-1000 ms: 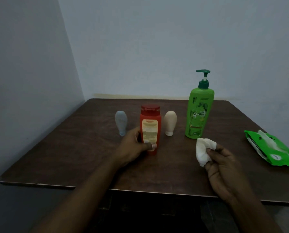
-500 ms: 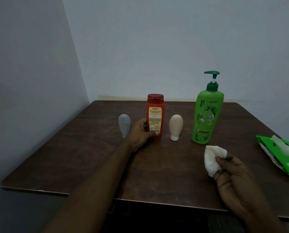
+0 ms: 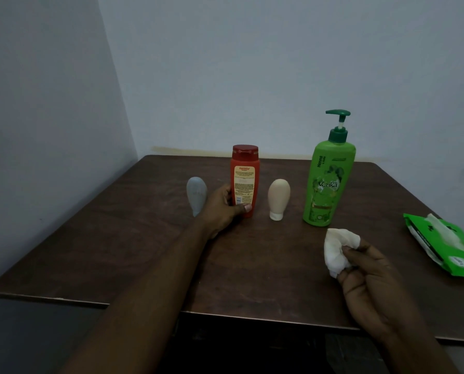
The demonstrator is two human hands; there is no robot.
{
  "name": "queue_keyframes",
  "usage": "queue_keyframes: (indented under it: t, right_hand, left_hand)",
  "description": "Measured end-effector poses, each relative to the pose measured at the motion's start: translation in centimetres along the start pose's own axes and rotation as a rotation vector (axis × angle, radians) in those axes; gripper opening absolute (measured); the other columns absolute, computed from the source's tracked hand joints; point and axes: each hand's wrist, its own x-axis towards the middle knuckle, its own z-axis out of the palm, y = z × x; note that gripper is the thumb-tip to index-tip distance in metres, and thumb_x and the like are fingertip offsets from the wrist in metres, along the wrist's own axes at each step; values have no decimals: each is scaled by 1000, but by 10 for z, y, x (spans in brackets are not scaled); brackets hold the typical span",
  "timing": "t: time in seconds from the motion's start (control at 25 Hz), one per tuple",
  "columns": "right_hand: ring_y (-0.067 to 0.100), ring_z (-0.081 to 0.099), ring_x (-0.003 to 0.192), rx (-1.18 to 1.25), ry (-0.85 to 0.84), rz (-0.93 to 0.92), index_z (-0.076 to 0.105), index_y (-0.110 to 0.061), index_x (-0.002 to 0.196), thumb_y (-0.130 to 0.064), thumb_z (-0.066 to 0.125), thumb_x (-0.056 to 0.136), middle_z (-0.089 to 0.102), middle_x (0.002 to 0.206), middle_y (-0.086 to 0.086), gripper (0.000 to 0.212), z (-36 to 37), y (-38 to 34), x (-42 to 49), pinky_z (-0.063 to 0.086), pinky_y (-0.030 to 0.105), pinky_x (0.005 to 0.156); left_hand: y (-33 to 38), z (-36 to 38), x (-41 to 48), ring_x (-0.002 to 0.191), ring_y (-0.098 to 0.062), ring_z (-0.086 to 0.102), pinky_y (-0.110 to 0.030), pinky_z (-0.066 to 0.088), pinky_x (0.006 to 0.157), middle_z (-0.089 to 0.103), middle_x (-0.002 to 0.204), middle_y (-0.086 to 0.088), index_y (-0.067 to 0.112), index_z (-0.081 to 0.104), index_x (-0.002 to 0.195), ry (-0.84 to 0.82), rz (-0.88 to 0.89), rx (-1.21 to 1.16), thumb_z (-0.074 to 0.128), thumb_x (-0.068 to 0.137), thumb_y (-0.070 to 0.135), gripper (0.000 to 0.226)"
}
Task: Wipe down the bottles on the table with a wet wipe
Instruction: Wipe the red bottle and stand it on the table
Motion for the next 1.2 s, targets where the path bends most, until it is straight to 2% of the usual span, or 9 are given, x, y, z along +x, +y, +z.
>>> queue_keyframes:
  t: [0.16, 0.28, 0.4, 0.52, 0.72, 0.88, 0.96, 1.04, 1.2]
  right_hand:
    - [6, 72, 72, -17, 2, -10, 63, -11, 101, 7, 41, 98, 72, 92, 6, 28, 2, -1, 1, 55, 16, 76]
    - [6, 73, 71, 15, -7, -1, 63, -10, 100, 6, 40, 98, 76, 83, 4, 28, 2, 0, 1, 56, 17, 72]
    - [6, 73, 73, 38, 0, 1, 63, -9, 100, 5, 40, 99, 76, 87, 4, 27, 1, 0, 0, 59, 16, 66]
    - [9, 74, 82, 50, -27, 0, 64, -8, 104, 5, 40, 99, 76, 93, 5, 28, 1, -2, -1, 59, 18, 72]
    - [4, 73, 72, 49, -23, 32, 62, -12, 100, 3, 38, 100, 70, 95, 6, 29, 2, -2, 1, 57, 15, 60]
    - [6, 73, 69, 20, -40, -19, 64, -11, 98, 5, 40, 99, 75, 83, 4, 29, 4, -5, -6, 57, 15, 63]
    - [6, 72, 66, 2, -43, -26, 63, -12, 97, 5, 39, 100, 75, 78, 3, 29, 6, -7, -10, 57, 15, 60]
    - [5, 72, 65, 9, -43, -32, 62, -12, 96, 6, 38, 100, 75, 77, 2, 30, 7, -7, -11, 56, 14, 59]
    - [4, 72, 66, 38, -38, 1, 60, -11, 97, 4, 38, 100, 68, 93, 8, 28, 4, -4, -7, 56, 14, 57]
  left_hand:
    - [-2, -1, 0, 132, -16, 56, -35, 48, 108, 61, 144, -1, 20, 49, 146, -17, -17, -1, 74, 90, 3, 64]
    - [-3, -2, 1, 135, -19, 56, -40, 47, 113, 61, 145, -2, 19, 49, 146, -19, -42, -1, 75, 89, 2, 65]
    - [-2, -2, -4, 132, -18, 58, -40, 49, 111, 62, 142, -1, 19, 50, 144, -15, -50, -6, 78, 85, 2, 67]
    - [1, -3, -11, 127, -17, 61, -34, 52, 105, 65, 136, 0, 18, 52, 137, 15, -74, -10, 82, 82, 4, 63]
    - [-2, -5, -32, 125, -15, 63, -39, 53, 107, 66, 135, 2, 17, 51, 139, 48, -110, -29, 90, 75, 12, 75]
    - [-2, -7, -54, 135, -18, 56, -41, 50, 111, 59, 146, 0, 18, 46, 147, 101, -136, -32, 90, 75, 14, 84]
    - [-1, -7, -61, 138, -19, 53, -41, 48, 112, 54, 151, -1, 19, 44, 149, 130, -140, 17, 89, 76, 17, 86]
    - [1, -3, -63, 138, -19, 53, -40, 49, 110, 54, 151, -2, 20, 46, 148, 171, -122, 128, 84, 82, 20, 76]
    - [8, 12, -53, 139, -21, 53, -40, 49, 110, 54, 152, -3, 19, 40, 153, 209, -72, 315, 72, 93, 15, 68]
